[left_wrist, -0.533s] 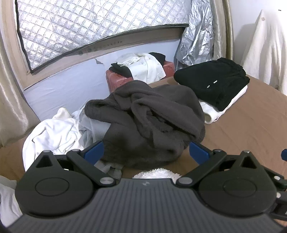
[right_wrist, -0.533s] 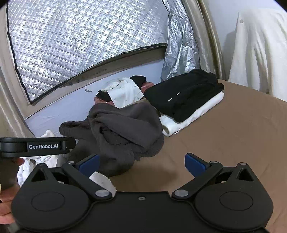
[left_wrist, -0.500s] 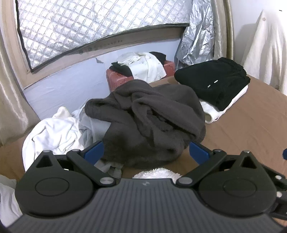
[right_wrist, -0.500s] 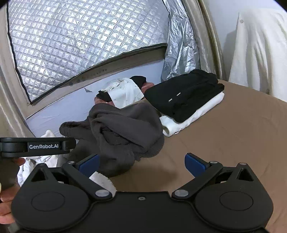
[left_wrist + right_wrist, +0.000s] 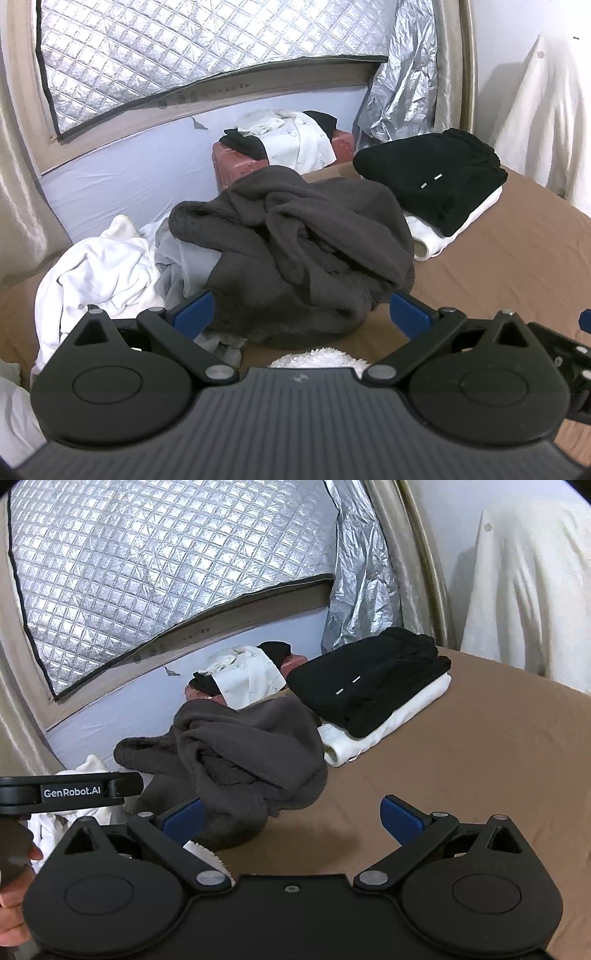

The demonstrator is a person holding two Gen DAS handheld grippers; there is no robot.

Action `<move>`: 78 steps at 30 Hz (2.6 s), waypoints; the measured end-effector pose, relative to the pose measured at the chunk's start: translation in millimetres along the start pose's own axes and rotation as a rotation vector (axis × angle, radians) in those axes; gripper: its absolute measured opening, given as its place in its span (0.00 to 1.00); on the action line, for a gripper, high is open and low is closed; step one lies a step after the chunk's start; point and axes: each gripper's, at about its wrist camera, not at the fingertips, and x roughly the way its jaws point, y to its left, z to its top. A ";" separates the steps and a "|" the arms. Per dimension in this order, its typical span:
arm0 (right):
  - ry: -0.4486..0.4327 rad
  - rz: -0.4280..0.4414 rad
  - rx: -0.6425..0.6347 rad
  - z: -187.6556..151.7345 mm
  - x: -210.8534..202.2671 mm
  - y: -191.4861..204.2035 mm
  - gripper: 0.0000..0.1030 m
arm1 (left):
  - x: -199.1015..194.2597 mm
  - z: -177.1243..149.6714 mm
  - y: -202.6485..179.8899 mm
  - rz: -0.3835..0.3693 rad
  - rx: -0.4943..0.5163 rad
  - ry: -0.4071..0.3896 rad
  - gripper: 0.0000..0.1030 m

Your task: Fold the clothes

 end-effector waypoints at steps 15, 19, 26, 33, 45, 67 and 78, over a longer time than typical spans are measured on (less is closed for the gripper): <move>0.006 -0.046 0.050 2.0 1.5 -11.0 1.00 | -2.6 -0.8 2.8 -0.002 0.005 -0.002 1.00; 0.007 -0.049 0.065 2.5 1.2 -11.2 1.00 | -2.0 -1.8 2.7 0.001 0.008 0.001 1.00; 0.003 -0.049 0.064 1.4 1.6 -11.8 1.00 | 1.1 -5.6 2.7 0.013 0.017 0.015 1.00; 0.008 -0.046 0.060 0.7 1.9 -12.7 1.00 | 3.9 -6.6 3.4 0.032 0.022 0.011 1.00; -0.039 -0.078 0.124 1.2 2.6 -25.6 1.00 | 13.7 -7.3 2.6 0.019 0.034 0.033 1.00; 0.010 -0.012 0.184 -23.7 56.5 -63.3 0.94 | 105.3 9.8 75.9 0.023 -0.200 0.043 0.97; 0.107 0.004 -0.018 -58.8 97.2 -61.5 0.54 | 183.6 -6.3 102.1 -0.145 -0.353 0.109 0.73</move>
